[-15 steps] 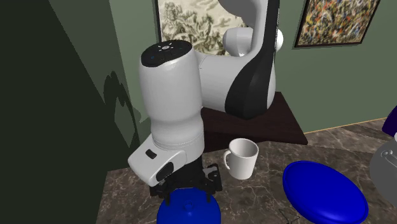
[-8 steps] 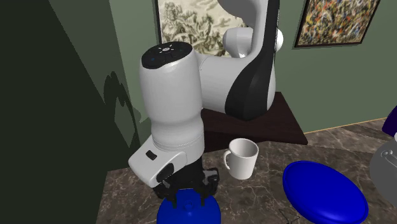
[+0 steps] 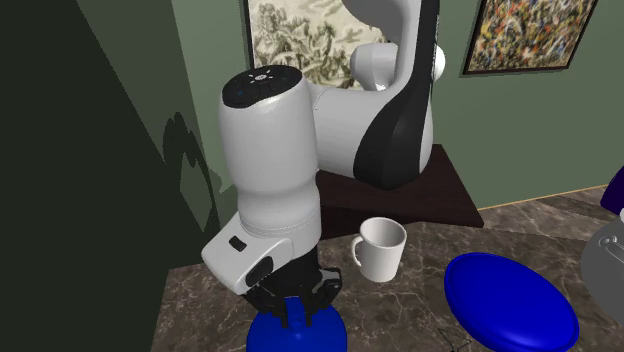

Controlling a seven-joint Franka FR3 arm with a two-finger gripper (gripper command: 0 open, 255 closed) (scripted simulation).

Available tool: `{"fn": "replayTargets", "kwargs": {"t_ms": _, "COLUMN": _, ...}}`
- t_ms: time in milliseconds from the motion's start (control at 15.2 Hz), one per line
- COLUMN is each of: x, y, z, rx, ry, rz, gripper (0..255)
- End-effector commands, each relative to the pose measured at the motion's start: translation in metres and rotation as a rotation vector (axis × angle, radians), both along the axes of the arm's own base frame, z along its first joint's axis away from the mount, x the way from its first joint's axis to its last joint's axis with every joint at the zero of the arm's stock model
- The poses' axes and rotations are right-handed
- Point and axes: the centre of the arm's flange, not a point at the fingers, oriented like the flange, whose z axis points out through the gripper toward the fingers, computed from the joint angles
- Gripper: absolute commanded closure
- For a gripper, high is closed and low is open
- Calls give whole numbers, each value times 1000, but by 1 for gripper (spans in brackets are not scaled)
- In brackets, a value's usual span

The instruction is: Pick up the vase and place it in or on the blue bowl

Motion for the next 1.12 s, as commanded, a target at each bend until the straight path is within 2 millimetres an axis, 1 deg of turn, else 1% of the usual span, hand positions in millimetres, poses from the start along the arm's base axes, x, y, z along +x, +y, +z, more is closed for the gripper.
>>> {"fn": "replayTargets", "kwargs": {"t_ms": 0, "x": 0, "y": 0, "z": 0, "rx": 0, "ry": 0, "rz": 0, "gripper": 255}}
{"fn": "replayTargets", "kwargs": {"t_ms": 1056, "x": 0, "y": 0, "z": 84, "rx": 0, "ry": 0, "rz": 0, "gripper": 255}}
